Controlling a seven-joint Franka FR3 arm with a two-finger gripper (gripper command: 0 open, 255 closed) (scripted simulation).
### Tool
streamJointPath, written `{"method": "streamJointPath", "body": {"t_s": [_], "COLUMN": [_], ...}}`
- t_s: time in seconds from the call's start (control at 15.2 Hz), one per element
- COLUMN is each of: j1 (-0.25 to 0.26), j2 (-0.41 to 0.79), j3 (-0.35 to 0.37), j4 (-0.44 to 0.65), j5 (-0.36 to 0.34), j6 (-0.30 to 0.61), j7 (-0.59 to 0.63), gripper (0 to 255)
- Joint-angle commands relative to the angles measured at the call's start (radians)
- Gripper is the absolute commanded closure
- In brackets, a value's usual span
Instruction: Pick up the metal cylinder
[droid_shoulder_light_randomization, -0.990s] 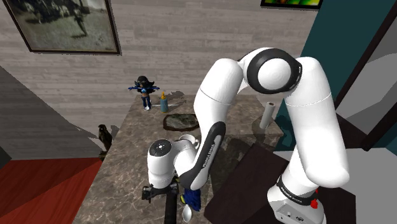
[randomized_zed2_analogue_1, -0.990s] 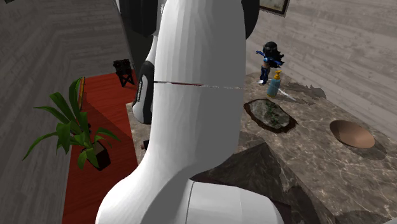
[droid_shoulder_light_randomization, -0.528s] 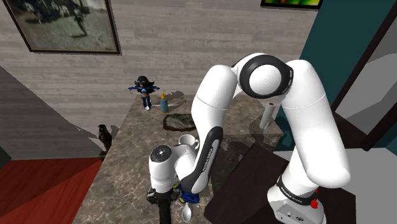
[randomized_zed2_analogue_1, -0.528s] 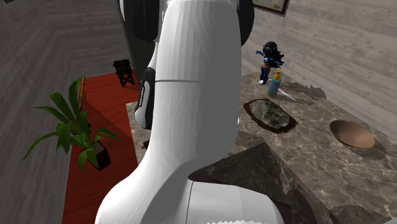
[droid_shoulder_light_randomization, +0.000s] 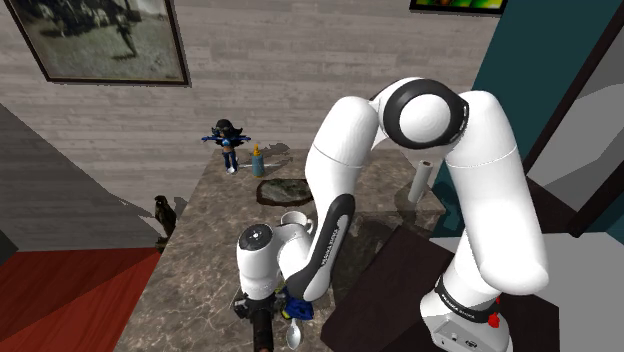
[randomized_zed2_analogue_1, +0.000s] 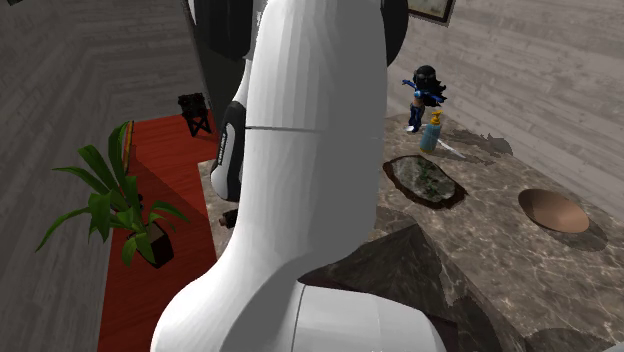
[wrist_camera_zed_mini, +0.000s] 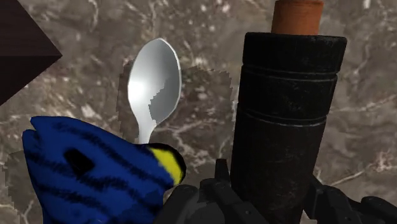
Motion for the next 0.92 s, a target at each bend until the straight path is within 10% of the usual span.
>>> {"method": "streamJointPath", "body": {"t_s": [0.0, 0.86], "j1": [-0.018, -0.125], "j2": [-0.023, -0.170], "j3": [0.021, 0.157], "j4": [-0.009, -0.059], "j5": [0.018, 0.154], "j6": [-0.016, -0.114], "j7": [-0.015, -0.117], "gripper": [255, 255]}}
